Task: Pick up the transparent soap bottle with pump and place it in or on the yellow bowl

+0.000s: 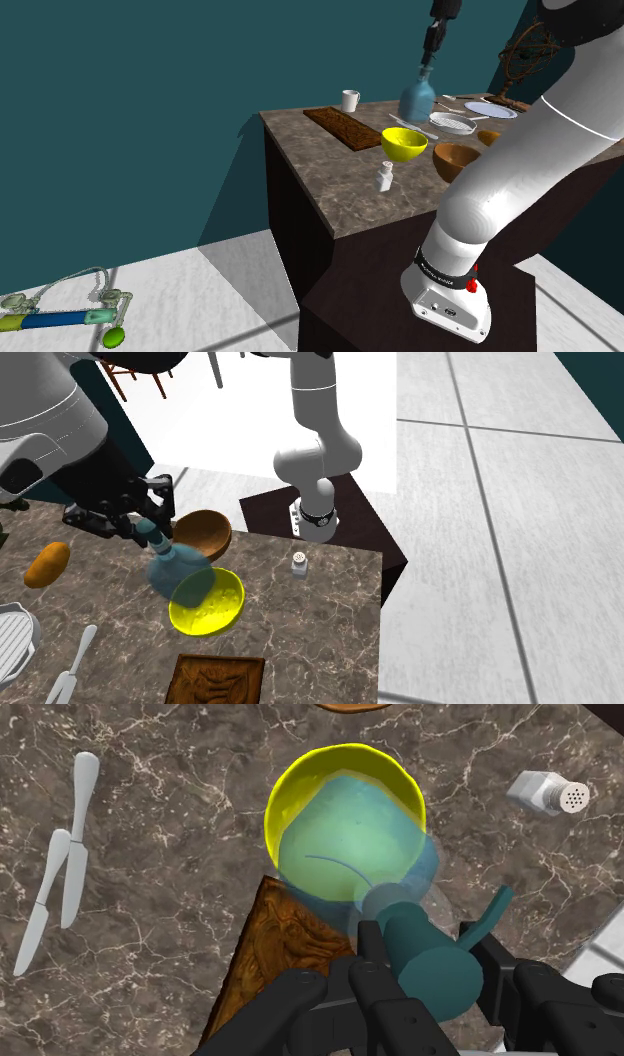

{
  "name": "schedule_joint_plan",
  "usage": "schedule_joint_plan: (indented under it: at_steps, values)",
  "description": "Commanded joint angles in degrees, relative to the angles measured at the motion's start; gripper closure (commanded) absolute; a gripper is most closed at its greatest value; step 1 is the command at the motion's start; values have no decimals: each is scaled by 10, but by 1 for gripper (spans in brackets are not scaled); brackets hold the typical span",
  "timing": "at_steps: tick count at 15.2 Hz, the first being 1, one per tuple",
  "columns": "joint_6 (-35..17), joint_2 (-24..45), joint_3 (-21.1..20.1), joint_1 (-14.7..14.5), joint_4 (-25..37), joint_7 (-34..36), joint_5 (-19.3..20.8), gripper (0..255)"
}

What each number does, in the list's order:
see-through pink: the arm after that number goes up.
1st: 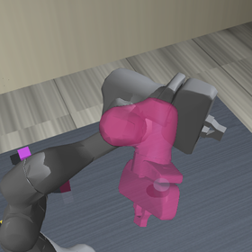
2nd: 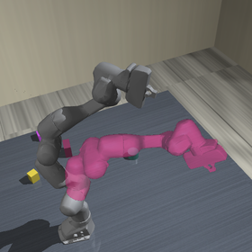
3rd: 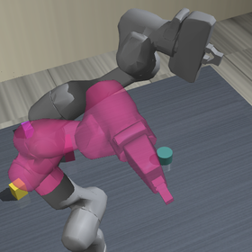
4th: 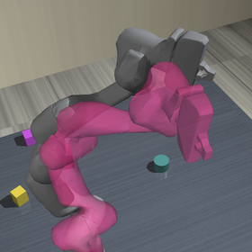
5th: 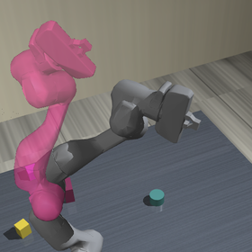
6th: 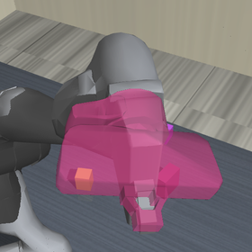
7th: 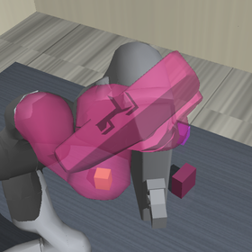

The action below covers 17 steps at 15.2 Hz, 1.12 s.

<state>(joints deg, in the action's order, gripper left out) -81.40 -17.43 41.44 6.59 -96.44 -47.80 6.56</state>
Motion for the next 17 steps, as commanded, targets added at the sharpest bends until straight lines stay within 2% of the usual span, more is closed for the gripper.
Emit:
schedule_joint_plan:
  at_steps: [1, 9, 17]
  values:
    - [-17, -5, -1, 1, -21, 2, 3, 255]
    - [-77, -27, -4, 8, -99, 9, 16, 255]
    - [-77, -27, -4, 8, -99, 9, 16, 255]
